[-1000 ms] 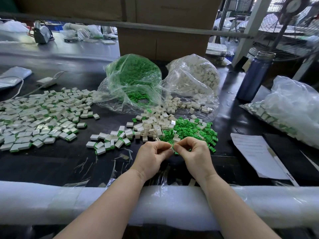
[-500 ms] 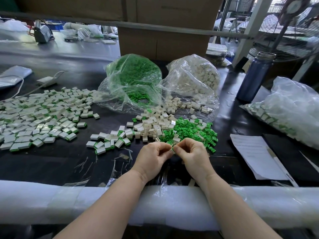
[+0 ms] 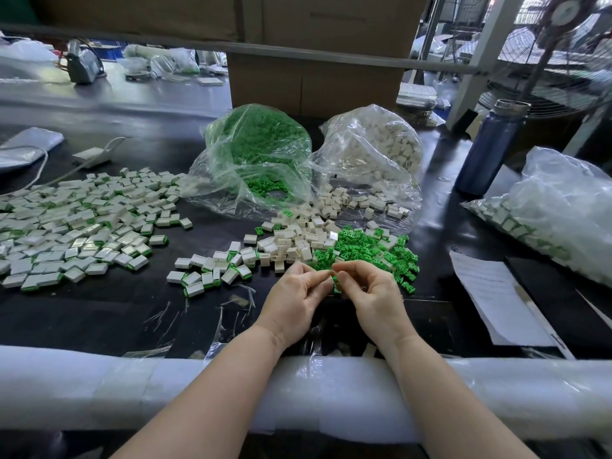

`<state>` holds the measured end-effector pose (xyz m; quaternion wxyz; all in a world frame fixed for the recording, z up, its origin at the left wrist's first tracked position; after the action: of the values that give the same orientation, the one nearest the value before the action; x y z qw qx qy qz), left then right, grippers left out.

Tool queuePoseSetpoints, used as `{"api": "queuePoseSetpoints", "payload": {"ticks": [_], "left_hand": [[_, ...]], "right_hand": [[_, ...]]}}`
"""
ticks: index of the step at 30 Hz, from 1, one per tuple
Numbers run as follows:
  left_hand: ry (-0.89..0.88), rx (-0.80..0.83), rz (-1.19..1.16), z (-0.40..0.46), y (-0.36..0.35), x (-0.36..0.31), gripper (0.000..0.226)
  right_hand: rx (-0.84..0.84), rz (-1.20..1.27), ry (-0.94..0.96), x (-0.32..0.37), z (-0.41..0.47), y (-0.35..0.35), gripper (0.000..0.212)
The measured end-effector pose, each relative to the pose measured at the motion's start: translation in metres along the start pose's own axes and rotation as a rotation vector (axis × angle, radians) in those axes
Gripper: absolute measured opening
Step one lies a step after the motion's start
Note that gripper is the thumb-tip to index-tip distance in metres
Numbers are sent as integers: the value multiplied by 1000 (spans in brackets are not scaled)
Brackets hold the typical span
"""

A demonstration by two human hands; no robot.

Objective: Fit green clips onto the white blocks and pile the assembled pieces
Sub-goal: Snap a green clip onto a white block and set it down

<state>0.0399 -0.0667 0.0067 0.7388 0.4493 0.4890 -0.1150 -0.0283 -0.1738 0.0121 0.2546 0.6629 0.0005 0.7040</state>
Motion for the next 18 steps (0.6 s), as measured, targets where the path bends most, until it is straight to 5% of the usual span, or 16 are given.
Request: {"api": "queuePoseSetpoints", "payload": {"ticks": [10, 18], "left_hand": [[49, 15, -116, -4, 0, 3, 5], [81, -18, -146, -3, 4, 6, 16]], "right_hand": [[-61, 23, 19, 0, -1, 6, 16], [16, 78, -10, -1, 0, 1, 20]]}}
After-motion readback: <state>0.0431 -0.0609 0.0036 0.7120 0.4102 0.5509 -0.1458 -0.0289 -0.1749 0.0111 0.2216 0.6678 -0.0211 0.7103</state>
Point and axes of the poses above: each hand's wrist, its own z-axis towards the middle knuckle, its own y-axis out of the back of the hand, x = y × z, the point moved 7 cm from there along z, towards the middle knuckle, and after that the axes turned 13 degrees about x, right-handed, at the moved point
